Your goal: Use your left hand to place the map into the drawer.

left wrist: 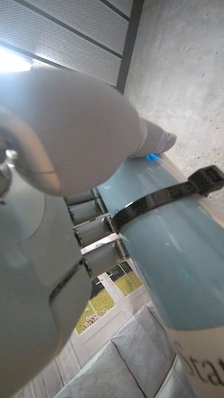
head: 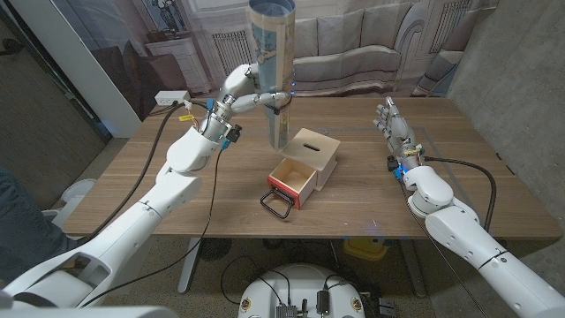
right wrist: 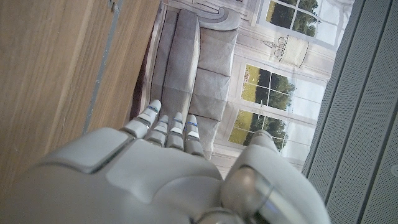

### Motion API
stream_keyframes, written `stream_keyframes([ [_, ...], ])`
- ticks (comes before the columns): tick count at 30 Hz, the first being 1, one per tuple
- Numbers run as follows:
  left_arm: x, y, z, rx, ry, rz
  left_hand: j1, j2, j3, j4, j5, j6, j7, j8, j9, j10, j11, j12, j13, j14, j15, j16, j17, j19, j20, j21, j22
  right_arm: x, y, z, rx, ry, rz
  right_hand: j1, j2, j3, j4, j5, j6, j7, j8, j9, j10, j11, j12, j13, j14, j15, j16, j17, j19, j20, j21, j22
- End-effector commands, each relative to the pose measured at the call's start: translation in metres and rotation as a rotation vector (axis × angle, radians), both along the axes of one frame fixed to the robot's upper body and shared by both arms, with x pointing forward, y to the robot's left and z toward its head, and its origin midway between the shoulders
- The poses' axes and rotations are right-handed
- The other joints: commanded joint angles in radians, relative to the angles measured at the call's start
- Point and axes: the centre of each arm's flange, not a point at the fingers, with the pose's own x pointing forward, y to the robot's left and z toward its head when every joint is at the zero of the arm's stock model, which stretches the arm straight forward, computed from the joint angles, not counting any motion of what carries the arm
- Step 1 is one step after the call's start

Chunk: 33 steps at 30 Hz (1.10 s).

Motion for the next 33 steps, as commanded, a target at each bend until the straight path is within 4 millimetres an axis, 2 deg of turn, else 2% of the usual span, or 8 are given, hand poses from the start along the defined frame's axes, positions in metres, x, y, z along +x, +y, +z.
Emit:
stream_keyframes([
  [1,0.003,-0.008,-0.003,0.024,0.073,-0.136,0.063,0.072,0.009,0.000,-0.003,0.005,0.006,0.001,0.003,0.008,0.003,-0.001,0.005,0.008,-0.061,0.002,0.001,0.007,0.004,0.000,0.005,0.003,0.000,0.001,-0.006,0.007,0.005,0.005,0.005,0.003,-0.008,0.000,0.005,0.007,-0.002,0.003,0.003,0.000,0.001,0.002,0.000,0.005,-0.002,0.003,0.008,-0.015,0.000,0.005],
  [33,-0.021,-0.020,-0.010,0.012,0.195,-0.185,0.061,0.072,0.017,0.001,-0.004,0.012,0.010,0.004,0.009,0.018,0.006,0.002,0.009,0.016,-0.062,0.002,0.000,0.012,0.004,0.001,0.006,0.009,-0.001,0.007,-0.024,0.012,0.022,0.004,0.007,0.001,-0.010,0.000,0.004,0.008,-0.002,0.003,0.003,0.000,0.001,0.002,0.000,0.005,-0.003,0.003,0.010,-0.015,-0.006,0.005],
])
